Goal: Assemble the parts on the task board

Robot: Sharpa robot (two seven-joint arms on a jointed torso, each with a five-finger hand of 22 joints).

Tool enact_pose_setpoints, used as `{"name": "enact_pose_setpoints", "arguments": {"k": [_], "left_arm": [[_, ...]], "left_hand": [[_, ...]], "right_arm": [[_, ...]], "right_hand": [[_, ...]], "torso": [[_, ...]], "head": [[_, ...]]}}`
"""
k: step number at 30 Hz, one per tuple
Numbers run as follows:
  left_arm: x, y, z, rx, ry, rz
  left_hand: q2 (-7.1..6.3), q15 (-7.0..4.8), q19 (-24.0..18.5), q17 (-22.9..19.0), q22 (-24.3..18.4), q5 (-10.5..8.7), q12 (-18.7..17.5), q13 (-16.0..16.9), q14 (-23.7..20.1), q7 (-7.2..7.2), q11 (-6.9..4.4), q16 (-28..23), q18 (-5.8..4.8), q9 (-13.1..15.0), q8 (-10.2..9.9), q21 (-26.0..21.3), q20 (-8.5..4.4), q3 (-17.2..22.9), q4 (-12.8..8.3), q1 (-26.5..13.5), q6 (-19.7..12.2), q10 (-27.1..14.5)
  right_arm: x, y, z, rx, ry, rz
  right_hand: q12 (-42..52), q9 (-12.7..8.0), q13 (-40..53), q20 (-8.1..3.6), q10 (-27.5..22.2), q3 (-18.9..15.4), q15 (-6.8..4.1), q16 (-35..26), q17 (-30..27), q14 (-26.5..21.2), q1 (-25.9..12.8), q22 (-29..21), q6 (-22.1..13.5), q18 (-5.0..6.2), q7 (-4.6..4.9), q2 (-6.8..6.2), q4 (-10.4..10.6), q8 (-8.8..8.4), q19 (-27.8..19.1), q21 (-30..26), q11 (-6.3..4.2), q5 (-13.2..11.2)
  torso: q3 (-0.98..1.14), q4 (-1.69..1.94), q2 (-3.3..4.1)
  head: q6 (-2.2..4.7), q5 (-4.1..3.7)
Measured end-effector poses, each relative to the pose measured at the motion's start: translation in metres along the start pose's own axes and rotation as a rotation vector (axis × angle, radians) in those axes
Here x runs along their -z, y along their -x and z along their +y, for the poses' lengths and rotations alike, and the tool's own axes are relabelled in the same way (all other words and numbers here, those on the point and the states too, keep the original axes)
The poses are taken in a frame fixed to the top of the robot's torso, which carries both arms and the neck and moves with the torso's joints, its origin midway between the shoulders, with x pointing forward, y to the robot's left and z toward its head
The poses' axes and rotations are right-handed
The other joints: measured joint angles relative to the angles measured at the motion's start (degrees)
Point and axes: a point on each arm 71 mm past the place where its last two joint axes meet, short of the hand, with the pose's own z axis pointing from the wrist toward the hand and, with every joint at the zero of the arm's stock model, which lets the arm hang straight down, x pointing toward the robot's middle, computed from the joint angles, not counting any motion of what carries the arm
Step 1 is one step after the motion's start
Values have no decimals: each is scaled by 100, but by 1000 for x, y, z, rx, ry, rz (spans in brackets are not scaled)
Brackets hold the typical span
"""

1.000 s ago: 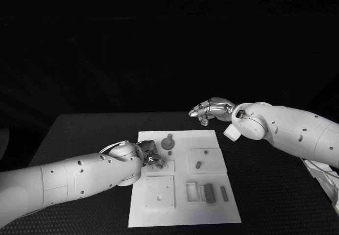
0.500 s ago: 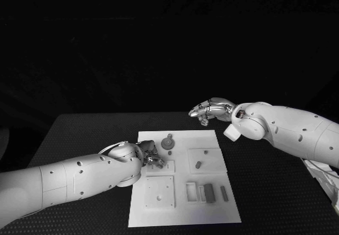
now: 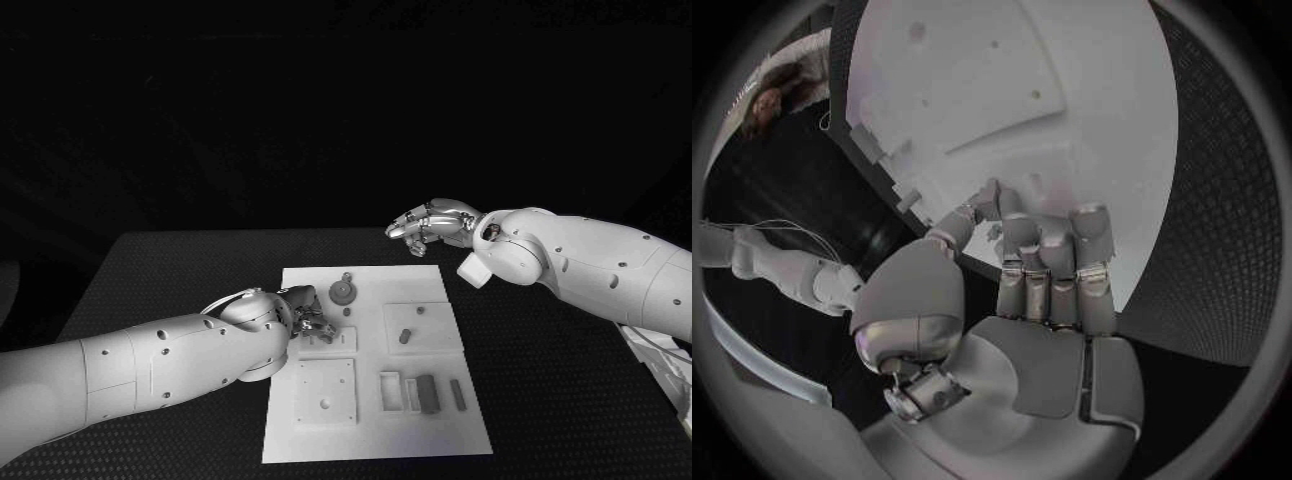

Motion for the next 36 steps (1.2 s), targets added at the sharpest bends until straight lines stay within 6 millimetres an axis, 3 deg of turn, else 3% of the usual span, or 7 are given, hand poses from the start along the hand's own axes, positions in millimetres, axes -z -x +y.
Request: {"name": "enact_pose_setpoints", "arguments": {"k": [36], "left_arm": [[2,-8,-2,-40,-32,-55]], "left_hand": [[0,-21,62,16,-2,50,22,17,82,-20,-40,30,-2,15,35,67,-21,-3,-16,0,63,63]], "right_arm": [[0,0,0,0,0,3]], "right_hand": [[-1,1,-17,0,0,0,3,0,-8,3,0,0,2,0,21,0,0,0,0,0,0,0]], "torso": [[-2,-8,2]], "head": [[-5,3]]}}
